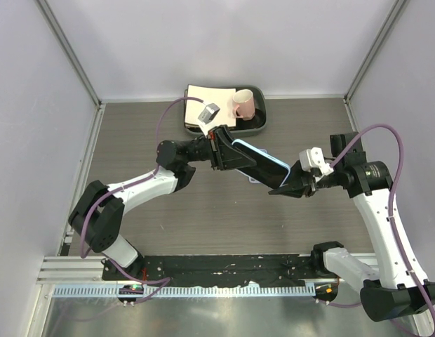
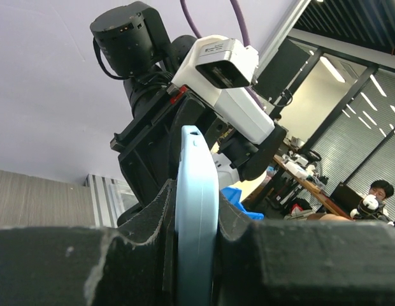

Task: Take the phone out of the phone case
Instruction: Remove the phone case from the phone.

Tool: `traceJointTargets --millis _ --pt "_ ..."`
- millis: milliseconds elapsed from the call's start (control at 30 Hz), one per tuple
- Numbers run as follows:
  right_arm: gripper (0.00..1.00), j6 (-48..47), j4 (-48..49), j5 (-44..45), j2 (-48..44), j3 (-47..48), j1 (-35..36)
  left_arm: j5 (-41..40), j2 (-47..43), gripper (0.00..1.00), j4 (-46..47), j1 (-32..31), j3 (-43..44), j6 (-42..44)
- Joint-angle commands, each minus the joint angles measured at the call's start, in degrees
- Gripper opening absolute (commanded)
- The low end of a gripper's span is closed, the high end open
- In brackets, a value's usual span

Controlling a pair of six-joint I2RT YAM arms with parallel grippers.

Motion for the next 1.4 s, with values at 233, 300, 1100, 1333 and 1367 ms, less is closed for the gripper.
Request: traceJointTargets --millis 233,300,1100,1333,1367 --pt "0.01 5.7 28.1 -2.8 6.0 -1.7 -4.0 7.8 0.6 0.00 8.6 -11.0 2.6 -8.0" --pt "0.01 5.7 27.6 -4.8 6.8 -1.7 -5.0 7.8 0.8 0.00 9.3 -11.5 2.6 -8.4" --pt "0.01 -25.9 -12.4 -7.9 16.3 10.0 -8.1 8.3 -0.7 0.00 10.8 -9.6 0.8 -6.9" --pt "0.02 -18.3 -12.5 -8.0 14.8 11.0 -8.1 8.2 -2.0 0.00 5.3 -5.1 -2.9 1.3" --pt "0.02 -17.5 -12.5 -8.0 14.6 11.0 -8.1 8.3 -2.0 0.00 4.6 -4.6 -3.7 3.6"
